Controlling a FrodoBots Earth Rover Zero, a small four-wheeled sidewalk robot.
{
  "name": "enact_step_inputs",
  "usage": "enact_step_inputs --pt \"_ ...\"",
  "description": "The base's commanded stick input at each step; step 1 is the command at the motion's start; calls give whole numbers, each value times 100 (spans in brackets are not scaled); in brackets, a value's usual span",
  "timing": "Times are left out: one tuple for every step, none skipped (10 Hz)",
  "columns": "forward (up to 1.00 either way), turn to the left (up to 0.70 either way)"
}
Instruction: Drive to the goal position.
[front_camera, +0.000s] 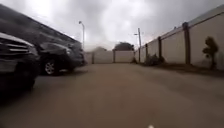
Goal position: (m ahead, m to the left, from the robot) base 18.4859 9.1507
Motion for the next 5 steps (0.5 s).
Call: enact_step_inputs --pt "50 0" --pt "50 0" --pt "50 0" --pt "50 0" --pt "50 0"
